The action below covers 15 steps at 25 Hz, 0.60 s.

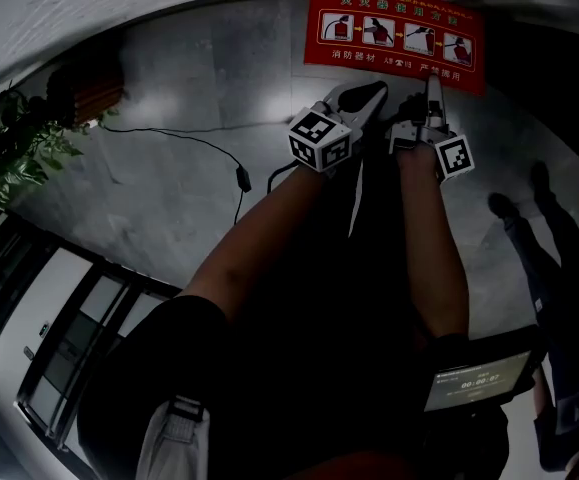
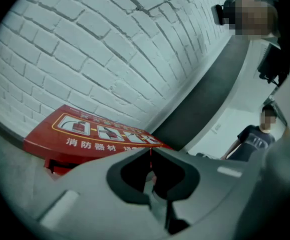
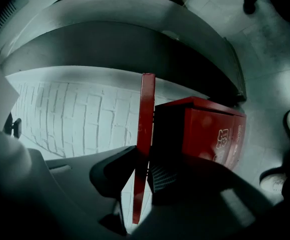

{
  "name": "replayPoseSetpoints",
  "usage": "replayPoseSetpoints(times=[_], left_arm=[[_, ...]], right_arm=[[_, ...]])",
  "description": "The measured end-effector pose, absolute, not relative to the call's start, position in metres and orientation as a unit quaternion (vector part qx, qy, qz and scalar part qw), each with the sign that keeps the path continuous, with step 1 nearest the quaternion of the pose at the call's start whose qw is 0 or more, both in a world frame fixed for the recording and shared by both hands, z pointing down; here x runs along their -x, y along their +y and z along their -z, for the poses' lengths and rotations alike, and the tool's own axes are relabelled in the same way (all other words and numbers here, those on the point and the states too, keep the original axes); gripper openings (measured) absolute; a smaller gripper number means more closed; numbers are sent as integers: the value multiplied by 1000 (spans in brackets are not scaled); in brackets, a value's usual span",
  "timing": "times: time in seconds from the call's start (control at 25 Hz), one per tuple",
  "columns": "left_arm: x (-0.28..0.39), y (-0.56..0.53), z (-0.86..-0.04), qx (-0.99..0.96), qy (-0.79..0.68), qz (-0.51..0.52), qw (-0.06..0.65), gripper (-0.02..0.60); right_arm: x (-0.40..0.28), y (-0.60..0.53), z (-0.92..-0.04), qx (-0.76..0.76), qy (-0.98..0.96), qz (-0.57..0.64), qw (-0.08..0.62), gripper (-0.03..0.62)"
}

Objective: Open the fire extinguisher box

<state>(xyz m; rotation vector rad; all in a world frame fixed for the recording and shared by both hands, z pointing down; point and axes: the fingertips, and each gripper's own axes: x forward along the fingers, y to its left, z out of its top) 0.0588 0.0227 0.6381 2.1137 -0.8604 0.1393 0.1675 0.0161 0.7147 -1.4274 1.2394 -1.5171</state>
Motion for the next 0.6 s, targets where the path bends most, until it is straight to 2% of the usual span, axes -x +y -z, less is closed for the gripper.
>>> replayPoseSetpoints(times=[0.32, 0.6], left_arm=[[-45, 31, -637, -855, -345, -56, 383, 11], [-42, -20, -570, -855, -351, -33, 380, 9]], right_arm=[[-167, 1, -686, 534, 543, 549, 343, 98], [-176, -74, -612, 540, 561, 537, 324, 97]])
